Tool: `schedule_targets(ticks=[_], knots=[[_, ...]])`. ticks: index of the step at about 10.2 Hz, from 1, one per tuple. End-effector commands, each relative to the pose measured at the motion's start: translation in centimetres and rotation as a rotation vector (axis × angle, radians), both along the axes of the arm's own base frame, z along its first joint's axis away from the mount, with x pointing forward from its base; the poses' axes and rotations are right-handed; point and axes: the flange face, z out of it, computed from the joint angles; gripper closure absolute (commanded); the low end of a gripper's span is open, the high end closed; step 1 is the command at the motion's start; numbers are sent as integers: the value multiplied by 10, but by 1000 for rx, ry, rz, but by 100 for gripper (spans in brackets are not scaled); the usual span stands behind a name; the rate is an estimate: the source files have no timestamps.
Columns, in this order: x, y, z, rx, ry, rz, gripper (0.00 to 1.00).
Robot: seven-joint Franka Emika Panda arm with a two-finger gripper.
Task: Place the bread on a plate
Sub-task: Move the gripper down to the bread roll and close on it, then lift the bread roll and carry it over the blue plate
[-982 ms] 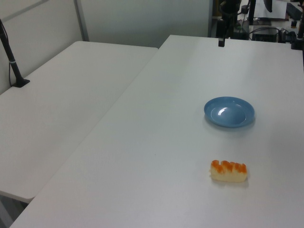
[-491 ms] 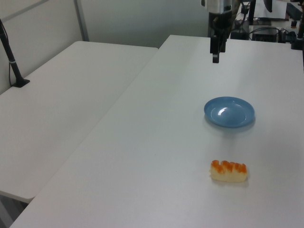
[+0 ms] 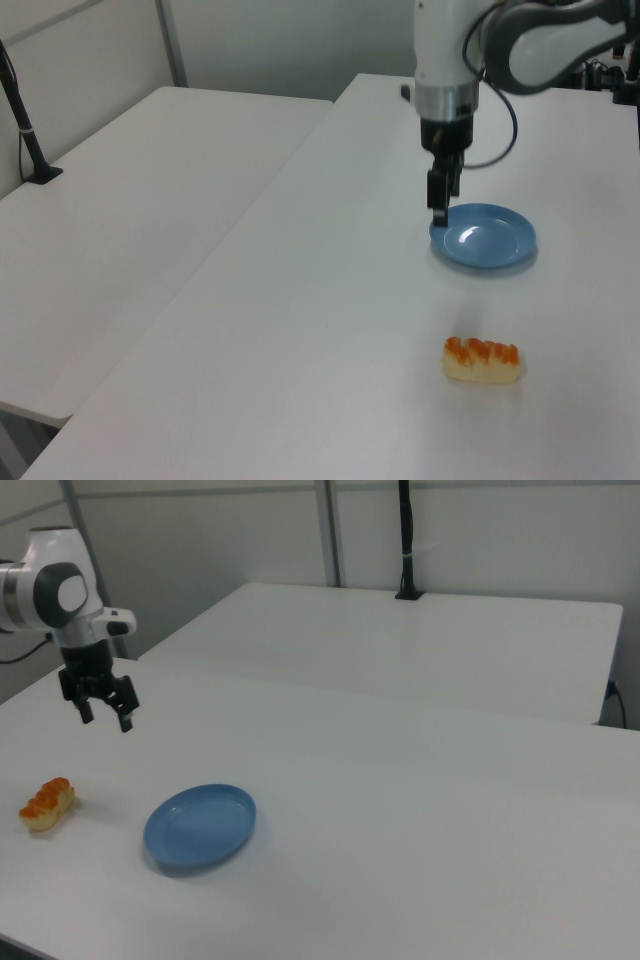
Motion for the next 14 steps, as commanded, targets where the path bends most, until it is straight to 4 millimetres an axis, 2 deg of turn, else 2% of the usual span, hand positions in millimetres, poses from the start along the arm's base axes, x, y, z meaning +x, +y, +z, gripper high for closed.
schedule_targets(ticks=[1, 4, 5, 6, 7, 10, 11, 12, 14], knots=[[-22, 66, -38, 17, 6, 9, 0], [-62, 138, -80, 7, 24, 88, 0], [-74, 157, -95, -6, 27, 90, 0], [-79, 167, -111, -25, 25, 96, 0], [-79, 171, -125, -36, 22, 87, 0], [-91, 161, -158, -79, 44, 110, 0], [-96, 158, -166, -103, 47, 126, 4], [-98, 159, -168, -106, 49, 135, 13], [-101, 159, -170, -126, 41, 160, 41]])
